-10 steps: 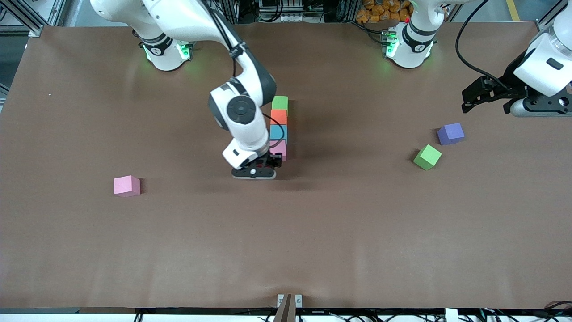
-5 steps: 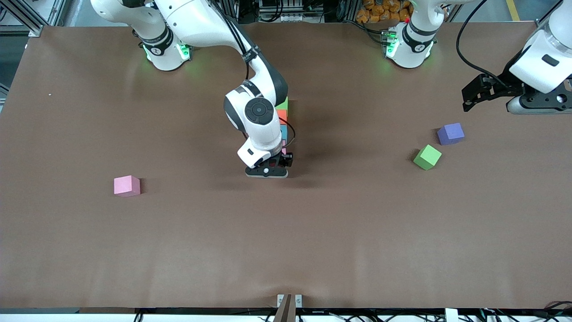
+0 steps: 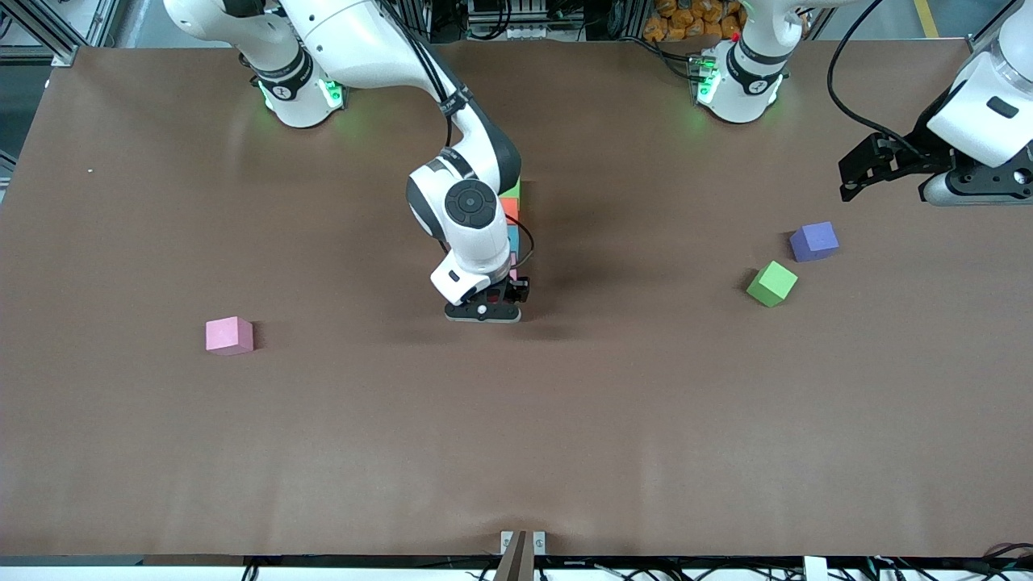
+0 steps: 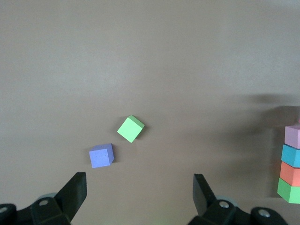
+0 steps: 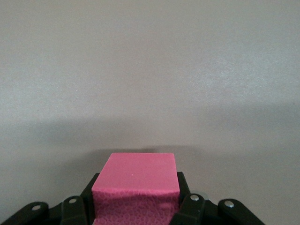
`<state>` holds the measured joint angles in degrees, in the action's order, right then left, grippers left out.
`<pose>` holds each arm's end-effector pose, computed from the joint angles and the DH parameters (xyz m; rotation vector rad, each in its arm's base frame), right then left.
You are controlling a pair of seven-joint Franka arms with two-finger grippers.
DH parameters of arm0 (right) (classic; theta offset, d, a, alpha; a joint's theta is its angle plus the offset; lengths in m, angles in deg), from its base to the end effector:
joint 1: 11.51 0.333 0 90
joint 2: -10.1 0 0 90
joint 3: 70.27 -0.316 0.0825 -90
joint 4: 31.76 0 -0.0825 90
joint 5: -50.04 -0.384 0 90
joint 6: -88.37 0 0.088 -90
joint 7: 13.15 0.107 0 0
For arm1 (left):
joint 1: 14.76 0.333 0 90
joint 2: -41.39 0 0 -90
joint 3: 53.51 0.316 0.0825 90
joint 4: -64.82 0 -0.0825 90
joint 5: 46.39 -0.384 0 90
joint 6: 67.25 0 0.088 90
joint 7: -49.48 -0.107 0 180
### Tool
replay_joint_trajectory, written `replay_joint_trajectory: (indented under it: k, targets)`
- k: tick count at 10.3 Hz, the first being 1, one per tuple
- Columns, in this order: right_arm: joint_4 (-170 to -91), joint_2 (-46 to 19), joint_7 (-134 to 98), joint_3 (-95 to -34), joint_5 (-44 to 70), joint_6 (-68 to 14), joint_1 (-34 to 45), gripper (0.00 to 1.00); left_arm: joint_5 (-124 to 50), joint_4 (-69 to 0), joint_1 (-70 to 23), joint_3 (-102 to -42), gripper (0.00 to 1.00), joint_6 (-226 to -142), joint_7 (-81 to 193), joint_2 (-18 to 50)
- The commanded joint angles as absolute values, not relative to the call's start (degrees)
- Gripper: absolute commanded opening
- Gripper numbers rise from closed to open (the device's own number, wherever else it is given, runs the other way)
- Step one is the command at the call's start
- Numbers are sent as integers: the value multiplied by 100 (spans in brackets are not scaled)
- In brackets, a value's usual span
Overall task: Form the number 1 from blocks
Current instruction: 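Lower the red cube beside pink with the right gripper and open it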
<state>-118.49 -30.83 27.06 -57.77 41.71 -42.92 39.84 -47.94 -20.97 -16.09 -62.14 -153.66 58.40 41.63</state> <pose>0.5411 0.4742 0.2562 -3.1065 0.0897 -0.1253 0.5395 -0.0919 0.6557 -3.1166 0.0253 -0.0301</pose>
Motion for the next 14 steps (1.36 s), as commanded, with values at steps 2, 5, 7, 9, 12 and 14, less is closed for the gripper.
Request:
replay_joint_trajectory:
  k: [2, 5, 7, 9, 12, 14]
  targets:
    - [-11552, -3332, 2658, -5691, 4046, -4259, 4087, 66, -4876, -1955, -1626, -6204, 100, -15242, 5818, 4087]
    - [-11552, -3341, 2658, -5691, 4028, -4259, 4148, 66, -4753, -1981, -1608, -6195, 100, -15242, 5835, 4087]
    - [-11552, -3341, 2649, -5700, 4037, -4276, 4157, 66, -4753, -1990, -1608, -6195, 100, -15233, 5844, 4087]
    - [-11561, -3341, 2649, -5700, 4046, -4285, 4166, 67, -4753, -1990, -1608, -6195, 100, -15242, 5844, 4078]
    - [-11605, -3332, 2614, -5700, 4055, -4276, 4175, 67, -4779, -1990, -1608, -6195, 100, -15242, 5844, 4069]
    - [-11605, -3332, 2622, -5700, 4055, -4276, 4184, 67, -4797, -1990, -1608, -6195, 100, -15251, 5844, 4052]
